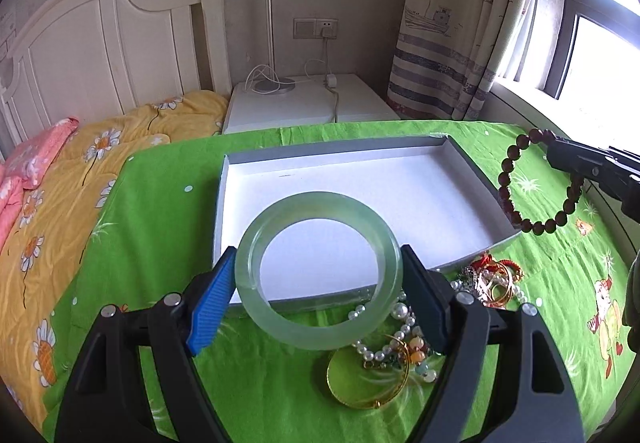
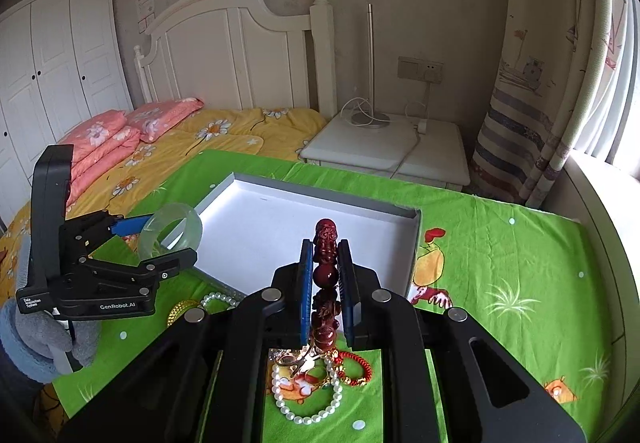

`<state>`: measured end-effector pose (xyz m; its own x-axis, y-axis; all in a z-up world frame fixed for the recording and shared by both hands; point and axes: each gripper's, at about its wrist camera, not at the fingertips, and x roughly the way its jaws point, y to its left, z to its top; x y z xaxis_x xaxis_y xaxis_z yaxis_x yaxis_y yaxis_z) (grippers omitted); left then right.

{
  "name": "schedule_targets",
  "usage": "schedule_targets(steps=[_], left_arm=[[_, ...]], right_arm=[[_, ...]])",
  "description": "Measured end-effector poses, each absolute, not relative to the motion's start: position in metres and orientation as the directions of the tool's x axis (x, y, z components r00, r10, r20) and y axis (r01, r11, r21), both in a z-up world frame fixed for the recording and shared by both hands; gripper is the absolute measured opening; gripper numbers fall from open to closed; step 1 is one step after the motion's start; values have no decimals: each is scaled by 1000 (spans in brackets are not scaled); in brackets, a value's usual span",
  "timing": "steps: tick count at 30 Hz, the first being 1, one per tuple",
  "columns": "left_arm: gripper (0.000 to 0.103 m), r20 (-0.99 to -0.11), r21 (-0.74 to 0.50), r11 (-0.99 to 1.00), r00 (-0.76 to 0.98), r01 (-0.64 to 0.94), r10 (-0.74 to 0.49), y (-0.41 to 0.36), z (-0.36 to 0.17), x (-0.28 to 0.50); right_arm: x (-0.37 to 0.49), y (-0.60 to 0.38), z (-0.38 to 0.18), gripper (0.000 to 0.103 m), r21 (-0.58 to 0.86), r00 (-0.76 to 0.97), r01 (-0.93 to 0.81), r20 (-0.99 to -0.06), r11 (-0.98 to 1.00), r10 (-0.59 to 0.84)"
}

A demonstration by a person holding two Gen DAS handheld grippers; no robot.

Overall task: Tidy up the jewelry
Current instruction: 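Carry the jade bangle into the tray and open the left gripper while the right releases the red bracelet there, then move both grippers back from the tray toward the jewelry pile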

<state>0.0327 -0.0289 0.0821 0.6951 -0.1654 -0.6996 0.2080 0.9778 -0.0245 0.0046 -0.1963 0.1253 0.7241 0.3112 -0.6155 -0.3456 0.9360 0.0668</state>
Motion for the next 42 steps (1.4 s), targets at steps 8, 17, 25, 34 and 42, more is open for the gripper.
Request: schedule_targets(steps=[8, 17, 25, 34, 42], left_arm=[[78, -761, -39, 986, 634, 164, -136, -31, 61, 87], [79, -799, -31, 989, 591, 143, -110, -29, 37, 126], [85, -787, 71, 977, 613, 199, -68, -30, 32, 109], [78, -799, 15, 990, 597, 142, -74, -21, 14, 90], [78, -826, -24, 992, 556, 122, -88, -22, 13, 55]], right_arm=[[51, -194, 110, 15, 186, 665, -362, -636, 914, 393], [103, -202, 62, 31, 196, 621, -251, -719, 948, 313], [71, -207, 50, 42, 182, 580, -318, -739, 931, 343], [56, -204, 29, 33, 132, 513, -321, -808, 938, 289], [23, -207, 28, 33, 146, 483, -315, -826, 938, 291]])
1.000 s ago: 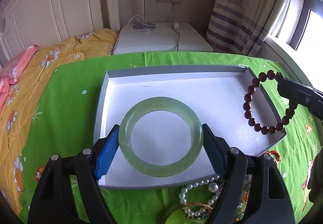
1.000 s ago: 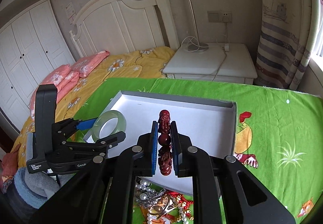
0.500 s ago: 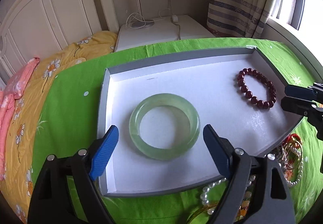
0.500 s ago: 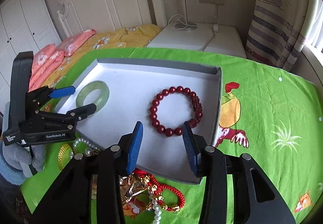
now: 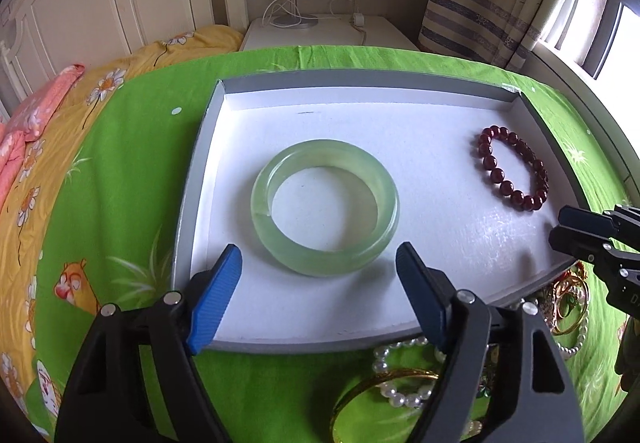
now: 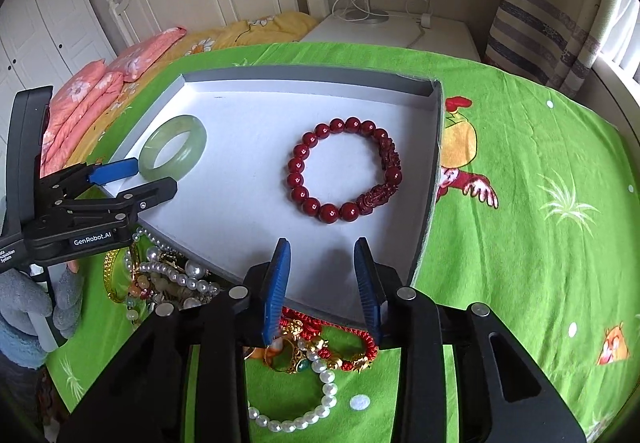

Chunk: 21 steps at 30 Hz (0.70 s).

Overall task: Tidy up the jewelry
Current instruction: 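Move both grippers back from the tray toward the jewelry pile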

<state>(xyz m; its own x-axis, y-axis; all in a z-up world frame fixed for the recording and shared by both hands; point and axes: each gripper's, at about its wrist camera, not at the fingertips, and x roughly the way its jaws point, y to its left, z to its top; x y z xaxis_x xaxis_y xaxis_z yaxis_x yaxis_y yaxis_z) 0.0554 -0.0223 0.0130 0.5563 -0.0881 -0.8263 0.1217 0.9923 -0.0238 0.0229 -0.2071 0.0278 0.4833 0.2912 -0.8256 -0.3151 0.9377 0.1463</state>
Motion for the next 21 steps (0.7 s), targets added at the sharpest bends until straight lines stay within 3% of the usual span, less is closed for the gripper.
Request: schedule_targets(steps=[21], left_arm=[[79, -771, -25, 992, 629, 125, -98, -18, 11, -140]], right_arm=[[-155, -210, 26, 37, 131, 566, -350, -759, 928, 321]])
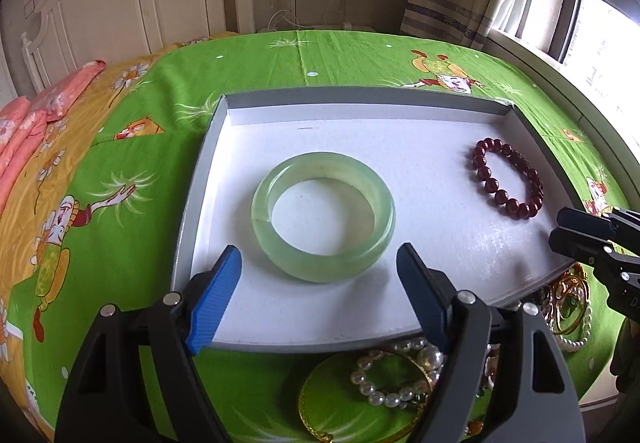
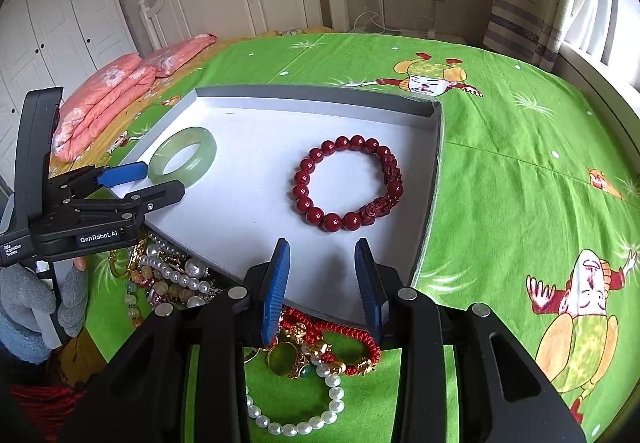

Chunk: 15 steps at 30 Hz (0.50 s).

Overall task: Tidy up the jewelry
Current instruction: 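Move both grippers back from the tray toward the jewelry pile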

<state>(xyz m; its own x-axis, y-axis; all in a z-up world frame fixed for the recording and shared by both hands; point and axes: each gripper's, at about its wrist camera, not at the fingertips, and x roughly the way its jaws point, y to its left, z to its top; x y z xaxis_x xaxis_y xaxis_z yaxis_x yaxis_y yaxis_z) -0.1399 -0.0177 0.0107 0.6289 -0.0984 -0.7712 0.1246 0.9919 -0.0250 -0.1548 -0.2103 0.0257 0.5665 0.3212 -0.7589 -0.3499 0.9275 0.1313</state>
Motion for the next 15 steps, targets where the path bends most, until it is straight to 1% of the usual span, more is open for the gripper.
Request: schedule_targets(steps=[2, 4, 5, 6, 7, 8, 10, 12, 15], left_arm=[[85, -765, -39, 989, 632, 144, -123, -18, 11, -147], [85, -751, -44, 987, 647, 153, -134, -17, 11, -159], [85, -735, -46, 987, 664, 152, -136, -16, 13, -166], [88, -706, -46, 989, 695, 142, -133, -13, 17, -177], [97, -675, -53, 989, 725, 138, -137, -8, 21, -191], [101, -648, -63, 988, 747, 141, -148, -3, 24, -204], [101, -610, -69, 984, 774, 165, -172, 5, 27, -228], [101, -610, -57, 986, 776, 158, -160, 10, 23, -244], [101, -632, -68, 988, 760, 140, -152, 20, 9, -258]], right_arm=[[-162, -212, 25, 37, 143, 574, -354, -747, 924, 336], [-172, -213, 26, 37, 140, 588, -355, -735, 924, 337], [-179, -215, 30, 41, 140, 610, -342, -719, 929, 334], [-189, -221, 36, 47, 151, 658, -329, -672, 932, 341], [-201, -227, 42, 51, 172, 700, -324, -618, 930, 358], [-210, -232, 45, 54, 192, 714, -329, -591, 924, 377], [-225, -233, 44, 54, 203, 704, -348, -589, 915, 398], [-239, -228, 37, 54, 203, 676, -372, -609, 906, 414], [-248, -218, 24, 54, 258, 617, -396, -635, 881, 464]])
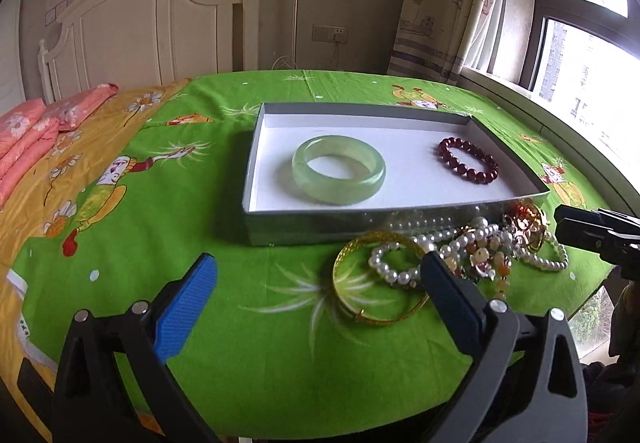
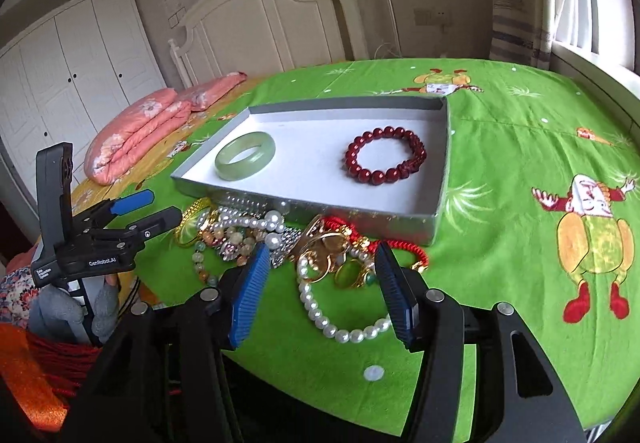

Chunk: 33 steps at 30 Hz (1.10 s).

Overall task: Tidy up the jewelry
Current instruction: 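Move both grippers back from the tray toward the jewelry pile, then grasp the gold bangle with the left gripper while the right gripper grasps the gold rings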

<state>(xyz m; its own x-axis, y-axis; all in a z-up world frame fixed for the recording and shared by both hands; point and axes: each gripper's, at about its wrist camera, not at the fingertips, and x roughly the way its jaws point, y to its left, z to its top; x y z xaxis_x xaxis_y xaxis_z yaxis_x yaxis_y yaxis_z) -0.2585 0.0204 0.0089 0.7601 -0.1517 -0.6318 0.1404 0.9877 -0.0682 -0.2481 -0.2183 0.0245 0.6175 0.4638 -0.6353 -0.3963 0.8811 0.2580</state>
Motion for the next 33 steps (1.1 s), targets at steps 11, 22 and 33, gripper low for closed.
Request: schedule_targets(steps=[11, 22, 33], left_arm=[[101, -643, -75, 985, 747, 158, -169, 21, -4, -262], [100, -636, -69, 973, 742, 220, -213, 5, -1, -260], [101, -646, -47, 973, 736, 225, -202, -1, -5, -255]], right_arm=[[-240, -199, 18, 38, 303, 572, -389, -661, 870, 486], [-238, -193, 23, 9, 248, 624, -392, -636, 886, 454], [-242, -197, 25, 8, 261, 633, -400, -615, 879, 470]])
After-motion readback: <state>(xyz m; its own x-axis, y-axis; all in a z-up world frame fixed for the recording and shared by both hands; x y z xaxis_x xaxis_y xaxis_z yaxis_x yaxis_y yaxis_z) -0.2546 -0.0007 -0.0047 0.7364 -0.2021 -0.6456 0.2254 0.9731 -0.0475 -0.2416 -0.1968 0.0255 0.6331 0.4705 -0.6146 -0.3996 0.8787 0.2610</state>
